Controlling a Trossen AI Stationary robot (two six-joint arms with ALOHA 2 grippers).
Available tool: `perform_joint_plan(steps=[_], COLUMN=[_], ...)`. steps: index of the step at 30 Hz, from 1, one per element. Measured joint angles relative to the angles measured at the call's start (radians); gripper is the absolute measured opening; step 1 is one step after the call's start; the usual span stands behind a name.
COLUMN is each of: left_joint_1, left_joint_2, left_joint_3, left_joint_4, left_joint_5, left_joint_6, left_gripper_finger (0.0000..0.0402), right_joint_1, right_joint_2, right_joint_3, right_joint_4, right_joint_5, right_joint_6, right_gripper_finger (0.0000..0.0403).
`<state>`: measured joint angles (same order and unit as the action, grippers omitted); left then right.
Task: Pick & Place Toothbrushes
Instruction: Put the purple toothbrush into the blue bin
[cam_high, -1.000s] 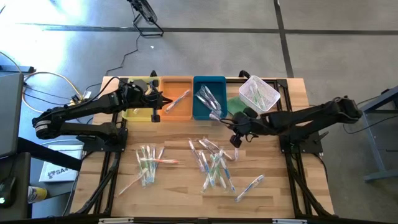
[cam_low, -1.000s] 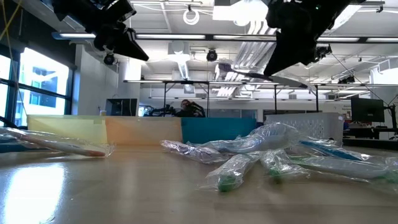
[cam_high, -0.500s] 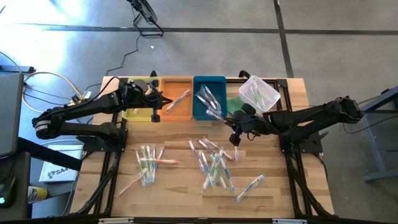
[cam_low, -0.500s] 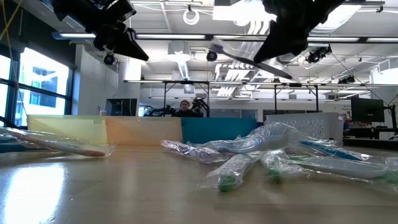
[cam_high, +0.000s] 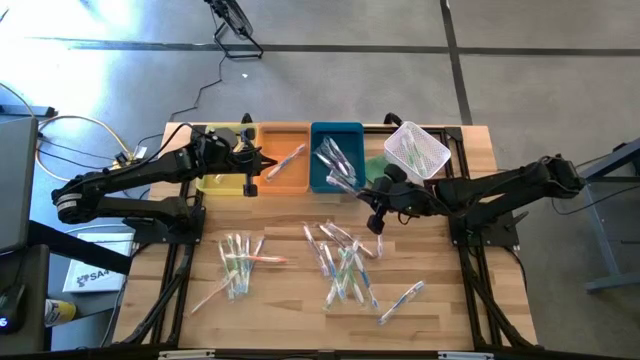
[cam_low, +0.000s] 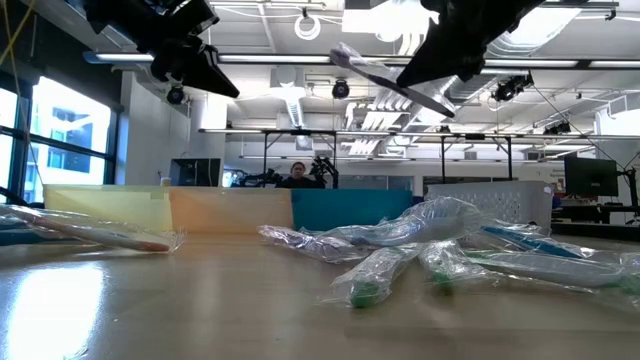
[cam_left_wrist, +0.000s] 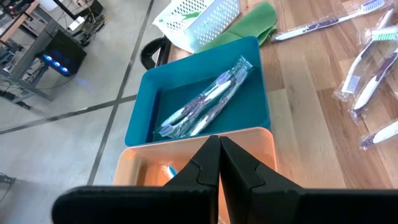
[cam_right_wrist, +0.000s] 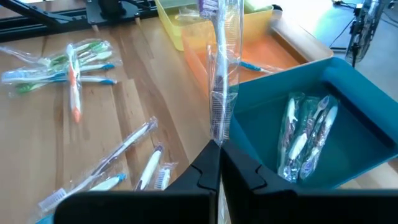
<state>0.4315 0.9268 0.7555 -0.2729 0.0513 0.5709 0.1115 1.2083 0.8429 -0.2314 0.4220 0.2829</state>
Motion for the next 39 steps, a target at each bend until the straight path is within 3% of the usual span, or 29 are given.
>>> perform_joint_plan(steps=[15,32,39], left_joint_1=[0.0,0.0,0.0], left_joint_2=[0.0,0.0,0.0], left_joint_3=[0.0,0.0,0.0], left_joint_4=[0.0,0.0,0.0], left_joint_5=[0.0,0.0,0.0], left_joint_6=[0.0,0.002,0.004], left_gripper_finger=[0.0006,0.0006,0.0006], right_joint_1=[-0.01,-0.127,-0.16], right_joint_2=[0.005,0.143,0.229], right_joint_3=[0.0,0.002,0.107], right_joint_4=[0.147,0.457,0.392], right_joint_5=[0.108,0.102,0.099], right_joint_6=[0.0,0.002,0.0], right_gripper_finger=[0.0003,0.0003,0.0003])
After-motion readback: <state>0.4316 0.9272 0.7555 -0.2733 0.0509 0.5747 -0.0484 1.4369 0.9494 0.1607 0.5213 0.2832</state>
